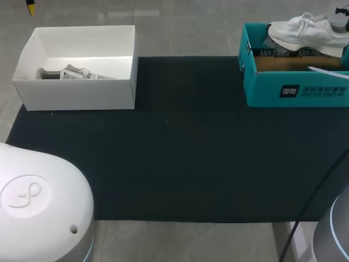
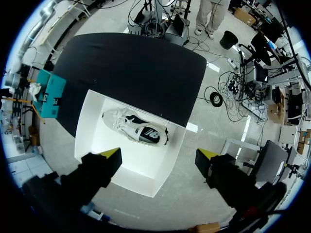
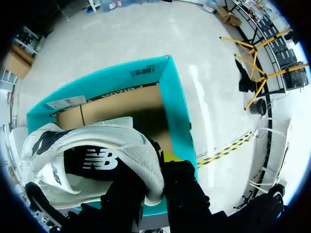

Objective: Take the shoe out of the shoebox, open the shoe tongue, remove and reinsert the insole, then place the shoe into the shoebox

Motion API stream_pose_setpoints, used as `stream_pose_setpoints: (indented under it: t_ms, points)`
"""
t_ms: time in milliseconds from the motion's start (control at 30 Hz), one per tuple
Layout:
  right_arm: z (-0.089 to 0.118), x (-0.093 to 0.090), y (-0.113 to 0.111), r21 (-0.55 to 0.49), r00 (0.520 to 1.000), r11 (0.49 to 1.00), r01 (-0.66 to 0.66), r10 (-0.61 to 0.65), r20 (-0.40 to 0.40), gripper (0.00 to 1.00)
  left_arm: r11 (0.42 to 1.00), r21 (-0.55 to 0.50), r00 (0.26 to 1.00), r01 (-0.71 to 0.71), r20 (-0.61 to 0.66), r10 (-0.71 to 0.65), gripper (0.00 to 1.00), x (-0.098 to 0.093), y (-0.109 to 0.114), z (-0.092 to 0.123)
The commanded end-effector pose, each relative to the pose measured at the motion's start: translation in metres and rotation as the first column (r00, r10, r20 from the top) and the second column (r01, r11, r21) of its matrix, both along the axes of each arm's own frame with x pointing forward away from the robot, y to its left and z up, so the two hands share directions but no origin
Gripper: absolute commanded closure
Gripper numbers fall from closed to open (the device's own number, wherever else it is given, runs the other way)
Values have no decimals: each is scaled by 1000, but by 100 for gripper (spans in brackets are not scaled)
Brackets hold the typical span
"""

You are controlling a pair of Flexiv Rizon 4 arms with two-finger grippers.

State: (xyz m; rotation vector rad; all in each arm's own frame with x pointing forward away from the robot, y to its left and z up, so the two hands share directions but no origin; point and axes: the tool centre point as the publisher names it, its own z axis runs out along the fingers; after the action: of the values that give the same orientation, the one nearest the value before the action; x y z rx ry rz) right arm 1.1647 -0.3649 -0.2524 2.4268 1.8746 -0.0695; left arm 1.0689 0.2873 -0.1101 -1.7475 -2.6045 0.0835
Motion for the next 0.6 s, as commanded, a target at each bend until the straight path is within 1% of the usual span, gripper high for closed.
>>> stream_pose_setpoints:
  t_ms: [33,67,167,333,433,500,600]
  points:
    - [38,-17,4,-6,1000,1000,-1,1,31,100,1000,4,1000,0,0,0,0,-1,0,1]
    - [46,-20,6,-11,999,1000,-4,4,44,100,1000,4,1000,0,0,0,0,-1,0,1]
    - [62,-26,9,-29,998,999,-20,21,55,100,1000,4,1000,0,0,0,0,-1,0,1]
    - [85,-37,13,-56,997,998,-42,45,57,100,1000,4,1000,0,0,0,0,-1,0,1]
    - [98,-43,13,-43,997,998,-51,53,47,100,1000,4,1000,0,0,0,0,-1,0,1]
    - [101,-42,12,-39,998,998,-57,58,36,100,1000,4,1000,0,0,0,0,-1,0,1]
    - [117,-51,15,-41,997,997,-63,64,43,100,1000,4,1000,0,0,0,0,-1,0,1]
